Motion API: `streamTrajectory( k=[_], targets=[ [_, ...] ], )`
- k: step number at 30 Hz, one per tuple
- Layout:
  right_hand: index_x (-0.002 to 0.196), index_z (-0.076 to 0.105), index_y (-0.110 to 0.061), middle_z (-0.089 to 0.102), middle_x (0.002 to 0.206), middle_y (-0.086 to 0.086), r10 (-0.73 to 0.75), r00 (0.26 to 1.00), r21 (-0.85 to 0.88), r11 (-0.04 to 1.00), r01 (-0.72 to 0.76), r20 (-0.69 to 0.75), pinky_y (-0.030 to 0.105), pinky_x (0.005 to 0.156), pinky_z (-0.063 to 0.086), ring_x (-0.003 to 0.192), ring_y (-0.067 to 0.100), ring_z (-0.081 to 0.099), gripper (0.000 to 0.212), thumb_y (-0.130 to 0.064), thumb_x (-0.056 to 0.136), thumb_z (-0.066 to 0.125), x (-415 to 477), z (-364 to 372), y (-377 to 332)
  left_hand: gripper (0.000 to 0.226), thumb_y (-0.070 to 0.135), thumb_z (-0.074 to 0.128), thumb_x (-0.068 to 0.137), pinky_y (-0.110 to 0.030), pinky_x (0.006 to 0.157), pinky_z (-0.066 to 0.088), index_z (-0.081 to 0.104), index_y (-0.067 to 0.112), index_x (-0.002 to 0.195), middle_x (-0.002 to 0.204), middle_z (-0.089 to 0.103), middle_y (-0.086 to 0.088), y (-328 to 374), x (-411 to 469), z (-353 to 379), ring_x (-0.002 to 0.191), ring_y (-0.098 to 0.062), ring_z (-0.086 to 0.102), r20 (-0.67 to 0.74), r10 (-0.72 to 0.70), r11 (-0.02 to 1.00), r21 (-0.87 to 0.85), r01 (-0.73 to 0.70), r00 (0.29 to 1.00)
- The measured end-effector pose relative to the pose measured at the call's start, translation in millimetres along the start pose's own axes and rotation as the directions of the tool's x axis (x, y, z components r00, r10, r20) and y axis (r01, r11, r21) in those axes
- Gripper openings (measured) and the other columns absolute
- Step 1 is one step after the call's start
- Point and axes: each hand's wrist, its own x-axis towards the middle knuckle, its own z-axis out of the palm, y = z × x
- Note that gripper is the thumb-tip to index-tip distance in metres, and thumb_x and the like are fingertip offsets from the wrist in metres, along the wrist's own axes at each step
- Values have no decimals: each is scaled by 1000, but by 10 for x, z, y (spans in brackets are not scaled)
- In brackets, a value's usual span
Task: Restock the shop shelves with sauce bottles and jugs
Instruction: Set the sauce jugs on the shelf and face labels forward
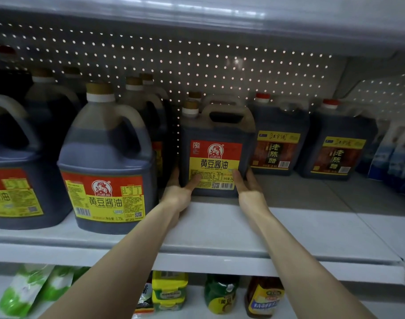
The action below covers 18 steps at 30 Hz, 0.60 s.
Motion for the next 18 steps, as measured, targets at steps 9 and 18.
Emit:
streamTrajectory(
  k=[9, 18],
  targets=[
    [151, 26, -32, 47, 145, -4, 33, 999, -54, 998, -32, 26, 24, 97, 33, 131, 21, 44, 59, -47, 97, 44, -20, -25, -27, 76, 42, 62, 88, -38, 111, 33, 20, 35, 151, 151, 38, 3, 3, 35, 18, 136, -25, 38, 26, -22, 999, -44, 24, 999],
    [152, 18, -35, 42, 149, -3, 54, 998, -109, 993, -50, 35, 28, 100, 32, 134, 24, 40, 61, -51, 97, 39, -5, -17, -27, 74, 37, 61, 90, -39, 112, 32, 19, 34, 152, 152, 37, 2, 13, 45, 31, 137, -25, 36, 34, -24, 996, -86, 27, 999]
  ],
)
